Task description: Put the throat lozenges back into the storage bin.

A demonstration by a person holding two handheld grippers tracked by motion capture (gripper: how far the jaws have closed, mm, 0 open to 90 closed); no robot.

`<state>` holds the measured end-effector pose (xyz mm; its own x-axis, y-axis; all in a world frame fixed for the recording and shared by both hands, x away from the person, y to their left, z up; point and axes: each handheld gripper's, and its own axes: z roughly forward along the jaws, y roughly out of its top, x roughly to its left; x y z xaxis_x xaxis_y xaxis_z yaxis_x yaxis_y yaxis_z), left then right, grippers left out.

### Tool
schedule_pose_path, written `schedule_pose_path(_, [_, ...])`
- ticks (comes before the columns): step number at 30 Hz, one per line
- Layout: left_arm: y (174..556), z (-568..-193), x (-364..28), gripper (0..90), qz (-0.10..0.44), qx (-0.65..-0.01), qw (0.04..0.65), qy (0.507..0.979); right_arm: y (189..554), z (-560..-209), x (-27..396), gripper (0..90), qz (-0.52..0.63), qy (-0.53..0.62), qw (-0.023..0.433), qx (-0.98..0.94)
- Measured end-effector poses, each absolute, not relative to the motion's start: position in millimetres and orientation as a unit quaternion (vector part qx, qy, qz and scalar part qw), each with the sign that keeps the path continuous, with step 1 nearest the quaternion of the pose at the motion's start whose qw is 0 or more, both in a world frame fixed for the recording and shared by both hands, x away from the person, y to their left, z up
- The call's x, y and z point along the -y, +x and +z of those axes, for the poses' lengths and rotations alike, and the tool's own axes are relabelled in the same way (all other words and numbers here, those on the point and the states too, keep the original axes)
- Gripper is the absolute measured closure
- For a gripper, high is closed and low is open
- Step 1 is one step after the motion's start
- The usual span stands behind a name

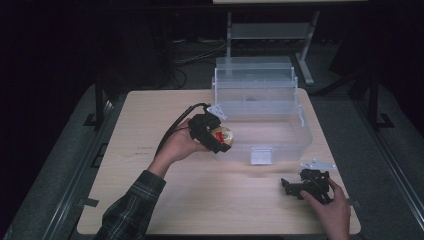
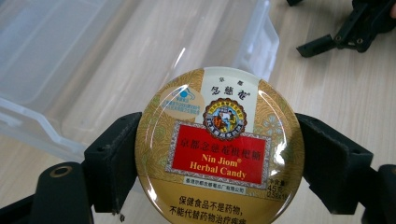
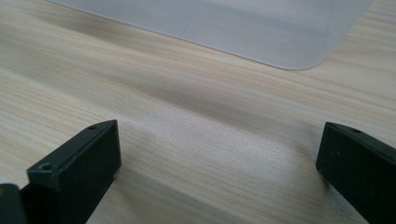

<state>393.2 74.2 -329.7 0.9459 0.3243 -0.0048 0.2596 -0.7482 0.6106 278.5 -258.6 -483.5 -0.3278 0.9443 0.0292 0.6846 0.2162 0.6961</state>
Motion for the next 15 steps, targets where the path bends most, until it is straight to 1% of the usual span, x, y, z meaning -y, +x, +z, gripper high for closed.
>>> schedule_pose_path(15, [422,-329,-66,19.8,0.059,-0.163,0.312,0.934,279,-484,259,0.0,0.314,0.541,0.207,-0.752])
